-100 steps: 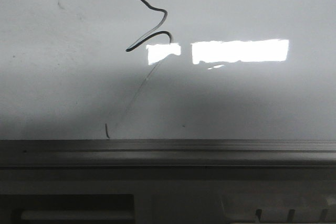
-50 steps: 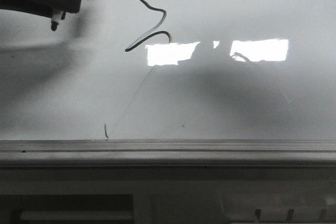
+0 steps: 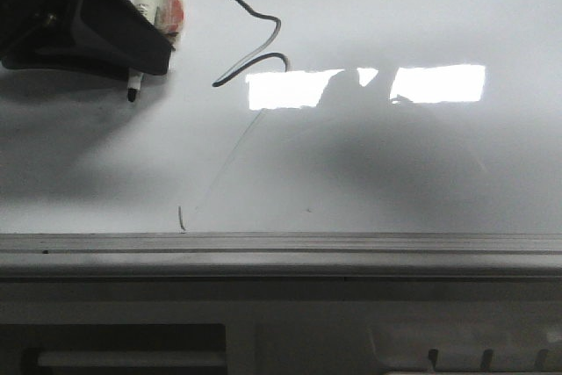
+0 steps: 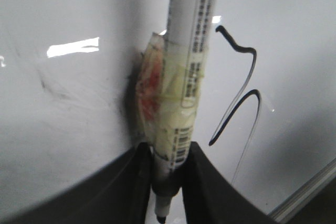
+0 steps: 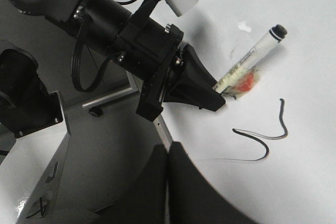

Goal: Write number 3 on whiteboard

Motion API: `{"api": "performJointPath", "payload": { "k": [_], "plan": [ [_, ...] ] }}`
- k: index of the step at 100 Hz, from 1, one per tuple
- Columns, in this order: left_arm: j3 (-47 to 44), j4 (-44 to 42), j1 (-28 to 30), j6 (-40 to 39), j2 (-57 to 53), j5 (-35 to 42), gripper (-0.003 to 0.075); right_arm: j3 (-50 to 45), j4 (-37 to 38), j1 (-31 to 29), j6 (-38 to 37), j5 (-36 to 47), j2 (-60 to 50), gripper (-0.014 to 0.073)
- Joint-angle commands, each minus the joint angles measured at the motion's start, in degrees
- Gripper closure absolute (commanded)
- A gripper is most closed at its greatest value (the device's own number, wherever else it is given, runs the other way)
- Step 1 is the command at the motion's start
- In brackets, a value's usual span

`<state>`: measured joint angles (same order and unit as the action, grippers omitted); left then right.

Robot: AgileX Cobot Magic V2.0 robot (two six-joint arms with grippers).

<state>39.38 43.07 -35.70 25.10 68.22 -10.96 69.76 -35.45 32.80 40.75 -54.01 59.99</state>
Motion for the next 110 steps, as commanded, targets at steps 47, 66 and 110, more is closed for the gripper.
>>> {"api": "performJointPath", "payload": {
  "k": [47,66,110],
  "plan": [
    [1.2,-1.0,0.2,-0.2,-0.9,6.6,0.0176,1.3,-1.6,-0.5,-0.1,2.6,-2.1,0.0643],
    [0.5,-2.4,0.2,-0.2,-12.3,5.0,0.0141,-5.6,6.3,-0.5,-0.2,11.1,-11.3,0.0643],
    [-15.5,-13.3,0.2,-0.2,-52.2,6.4,0.0712,-50.2,13.2,-2.5,-0.2,48.3,-48.4,0.0644]
  ]
}}
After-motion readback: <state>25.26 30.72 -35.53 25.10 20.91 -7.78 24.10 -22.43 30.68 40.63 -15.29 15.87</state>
